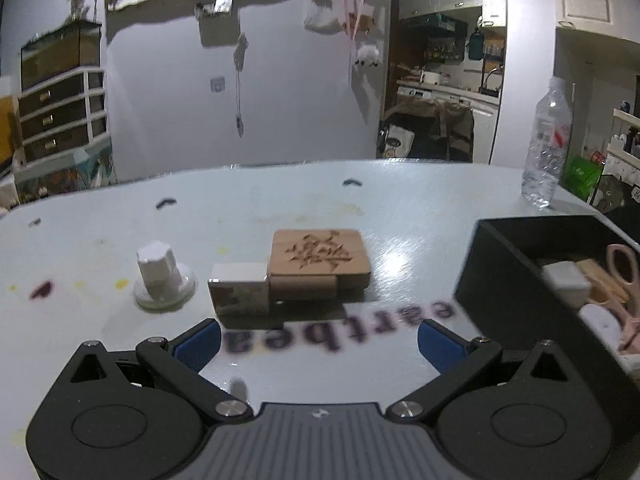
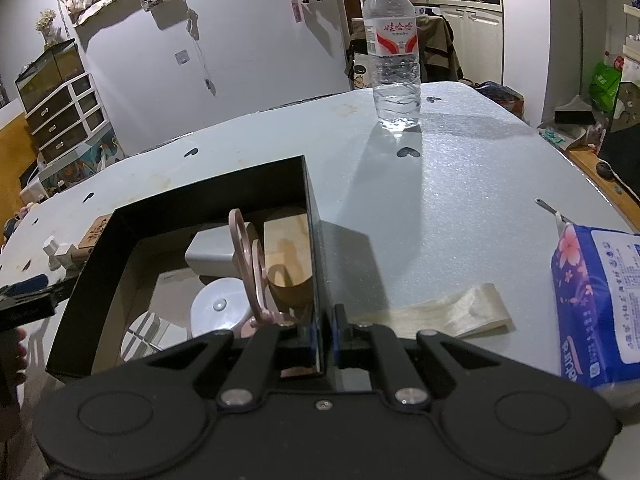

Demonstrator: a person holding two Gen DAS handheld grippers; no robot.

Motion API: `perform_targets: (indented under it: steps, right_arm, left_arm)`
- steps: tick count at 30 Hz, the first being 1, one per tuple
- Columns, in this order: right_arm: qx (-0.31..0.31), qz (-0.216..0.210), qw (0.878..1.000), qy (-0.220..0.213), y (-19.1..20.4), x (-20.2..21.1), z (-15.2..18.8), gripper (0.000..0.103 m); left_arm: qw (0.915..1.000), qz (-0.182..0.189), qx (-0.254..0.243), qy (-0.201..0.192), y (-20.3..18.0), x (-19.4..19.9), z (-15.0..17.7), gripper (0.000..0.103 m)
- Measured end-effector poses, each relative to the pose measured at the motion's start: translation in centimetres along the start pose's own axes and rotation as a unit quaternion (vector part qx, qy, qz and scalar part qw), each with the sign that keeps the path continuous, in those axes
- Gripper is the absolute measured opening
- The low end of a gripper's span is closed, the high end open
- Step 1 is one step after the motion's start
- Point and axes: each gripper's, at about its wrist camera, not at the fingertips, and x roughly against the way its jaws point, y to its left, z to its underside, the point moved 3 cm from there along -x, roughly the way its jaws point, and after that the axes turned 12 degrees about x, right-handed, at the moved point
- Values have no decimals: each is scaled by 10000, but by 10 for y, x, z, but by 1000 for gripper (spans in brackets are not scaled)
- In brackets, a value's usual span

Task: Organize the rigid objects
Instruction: 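Move the left tool to the small white block with wooden dowel, then grasp the white block with wooden dowel using the left tool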

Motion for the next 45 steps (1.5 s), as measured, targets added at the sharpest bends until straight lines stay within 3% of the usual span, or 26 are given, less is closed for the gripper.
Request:
perform_targets:
  steps: [5, 10, 15, 22, 26, 30, 34, 45]
  right_arm:
    - [-9, 15, 10000, 21, 0, -1, 0, 7]
    - [-24, 11, 10000, 40, 0, -2, 0, 7]
    - [-26, 9, 10000, 46, 0, -3, 0, 7]
    - [-29, 7, 10000, 47, 0, -3, 0, 7]
    - [-31, 14, 10000, 47, 0, -3, 0, 7]
    - [-35, 14, 10000, 52, 0, -4, 0, 7]
    - [-36, 19, 10000, 51, 0, -4, 1, 7]
    - [-42, 6, 10000, 42, 0, -4, 1, 7]
  left_arm:
    - [9993, -47, 248, 266, 14, -28, -7, 103]
    - [9992, -156, 285, 248, 20, -44, -19, 103]
    - [9990, -296, 6, 327, 16, -52, -22, 103]
    - [9993, -198, 152, 291, 20, -53, -25, 102]
    - [9994, -248, 161, 175, 21, -50, -27, 86]
    - [9994, -282, 85, 163, 16, -49, -25, 86]
    - [9995, -182, 201, 147, 16, -44, -23, 85]
    - [9964, 576, 608, 136, -8, 5, 15, 86]
